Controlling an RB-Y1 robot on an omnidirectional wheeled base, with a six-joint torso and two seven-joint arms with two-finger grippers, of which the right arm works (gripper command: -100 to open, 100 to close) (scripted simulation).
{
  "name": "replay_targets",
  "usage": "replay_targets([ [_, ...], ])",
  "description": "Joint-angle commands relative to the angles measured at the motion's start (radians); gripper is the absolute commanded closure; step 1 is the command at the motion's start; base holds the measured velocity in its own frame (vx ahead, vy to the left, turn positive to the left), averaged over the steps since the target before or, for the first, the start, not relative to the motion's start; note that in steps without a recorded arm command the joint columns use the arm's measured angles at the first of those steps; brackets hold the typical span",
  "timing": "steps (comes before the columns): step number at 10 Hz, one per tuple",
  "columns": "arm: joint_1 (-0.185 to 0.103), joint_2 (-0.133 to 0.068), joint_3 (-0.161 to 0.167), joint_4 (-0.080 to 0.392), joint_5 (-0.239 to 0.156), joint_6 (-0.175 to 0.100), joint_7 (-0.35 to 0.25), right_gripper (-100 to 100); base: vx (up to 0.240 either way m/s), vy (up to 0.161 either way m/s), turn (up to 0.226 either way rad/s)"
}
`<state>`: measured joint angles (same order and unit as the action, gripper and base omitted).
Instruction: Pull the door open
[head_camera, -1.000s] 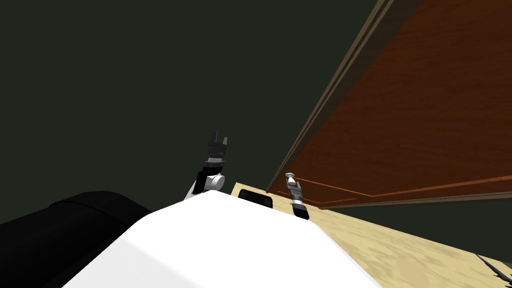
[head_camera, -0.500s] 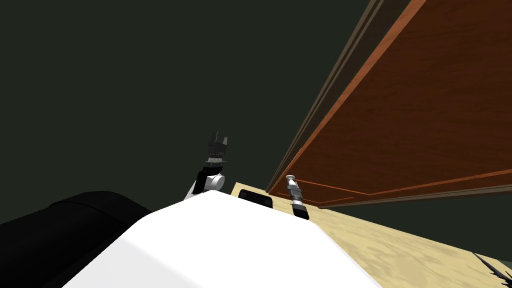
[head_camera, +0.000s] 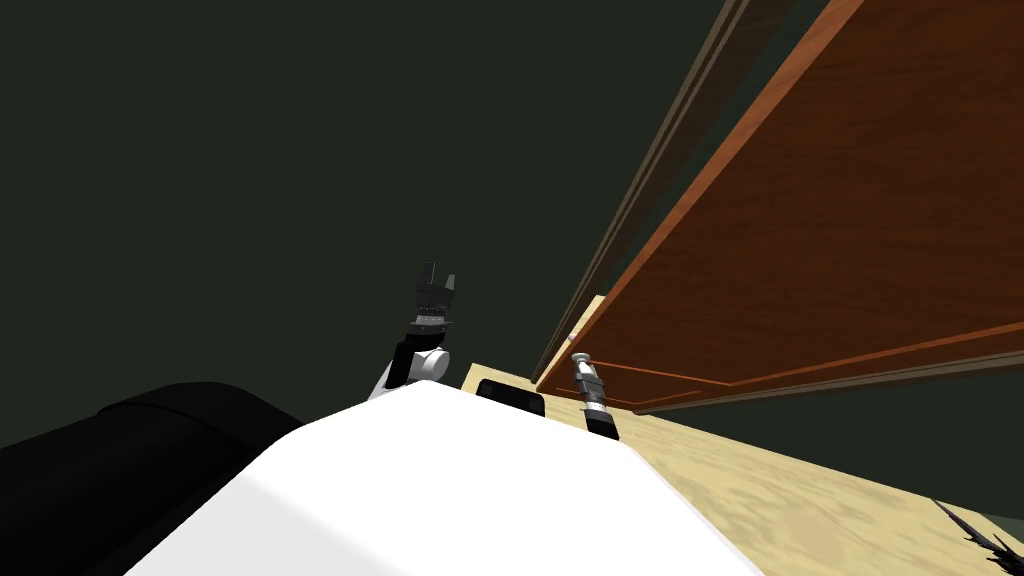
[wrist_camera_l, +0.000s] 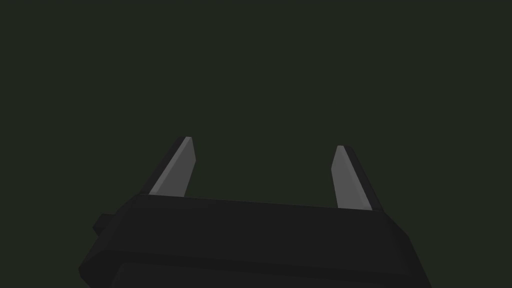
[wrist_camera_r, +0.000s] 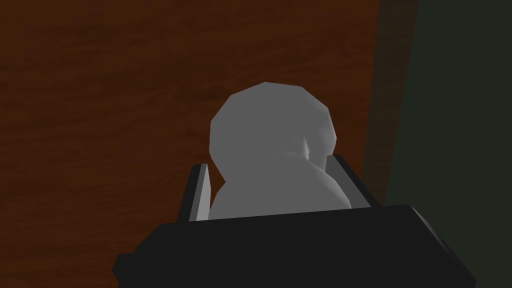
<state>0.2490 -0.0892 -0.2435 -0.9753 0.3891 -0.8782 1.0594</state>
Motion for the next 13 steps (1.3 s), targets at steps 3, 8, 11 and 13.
replay_targets([
  [3,-0.015,-0.006,0.013,0.003,-0.027,0.003,-0.104,100,-0.053,-0.007,0.042],
  [8,-0.027,-0.018,0.032,0.015,-0.068,0.003,-0.236,100,-0.06,-0.008,0.019],
  [11,-0.034,-0.024,0.043,0.023,-0.092,0.004,-0.312,100,-0.042,-0.007,0.053],
  [13,-0.038,-0.028,0.049,0.027,-0.105,0.004,-0.358,100,-0.033,-0.009,0.047],
])
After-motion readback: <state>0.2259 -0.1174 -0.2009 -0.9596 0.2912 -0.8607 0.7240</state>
